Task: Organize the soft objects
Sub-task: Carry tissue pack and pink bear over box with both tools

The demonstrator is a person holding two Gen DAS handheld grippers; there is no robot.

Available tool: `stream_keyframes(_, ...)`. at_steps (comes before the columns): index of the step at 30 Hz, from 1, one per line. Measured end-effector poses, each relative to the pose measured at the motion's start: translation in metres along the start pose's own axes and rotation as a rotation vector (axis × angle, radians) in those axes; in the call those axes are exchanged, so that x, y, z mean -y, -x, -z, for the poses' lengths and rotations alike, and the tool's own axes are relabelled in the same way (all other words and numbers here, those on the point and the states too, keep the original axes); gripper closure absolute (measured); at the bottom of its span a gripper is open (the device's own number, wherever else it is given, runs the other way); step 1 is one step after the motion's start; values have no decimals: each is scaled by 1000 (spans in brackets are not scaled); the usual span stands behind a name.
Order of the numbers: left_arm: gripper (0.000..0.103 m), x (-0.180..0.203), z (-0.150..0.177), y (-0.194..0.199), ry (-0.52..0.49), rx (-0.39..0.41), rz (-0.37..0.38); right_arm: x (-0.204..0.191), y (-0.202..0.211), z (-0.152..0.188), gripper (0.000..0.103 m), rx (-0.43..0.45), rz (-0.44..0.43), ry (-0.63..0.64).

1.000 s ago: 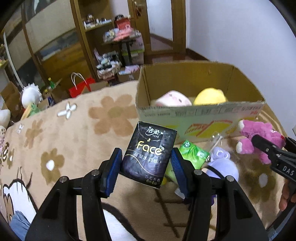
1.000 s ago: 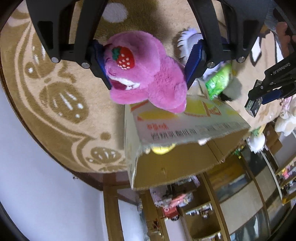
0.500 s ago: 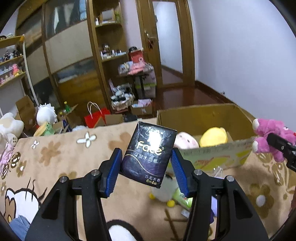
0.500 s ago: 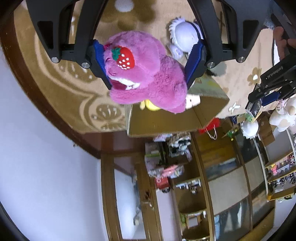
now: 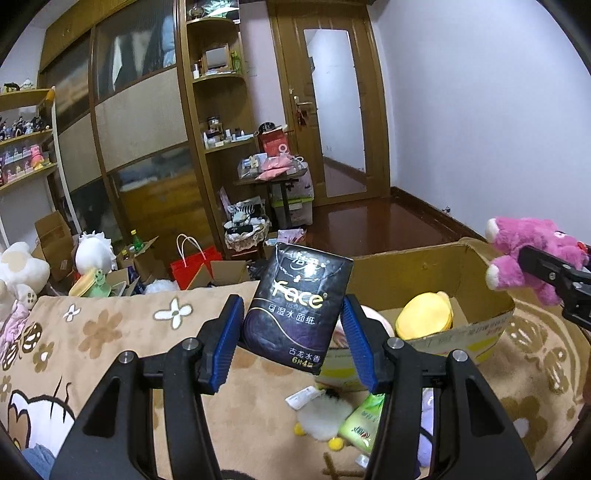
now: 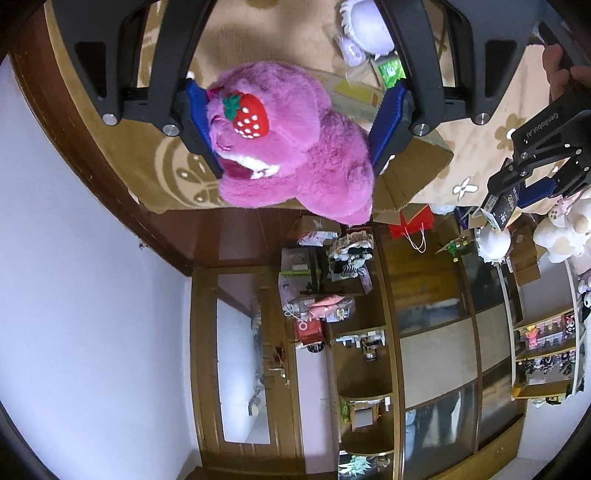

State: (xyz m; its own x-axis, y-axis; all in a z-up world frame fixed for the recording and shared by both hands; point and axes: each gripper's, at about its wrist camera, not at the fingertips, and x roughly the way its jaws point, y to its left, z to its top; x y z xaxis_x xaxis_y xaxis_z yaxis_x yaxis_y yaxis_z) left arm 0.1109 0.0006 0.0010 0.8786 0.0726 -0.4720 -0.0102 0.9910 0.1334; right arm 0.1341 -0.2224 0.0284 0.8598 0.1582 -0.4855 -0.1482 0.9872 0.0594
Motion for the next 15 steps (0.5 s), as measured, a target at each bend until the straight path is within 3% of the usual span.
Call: stream_keyframes(15, 50, 12, -21, -27, -39, 41, -4, 2, -27, -8, 26, 40, -38, 26)
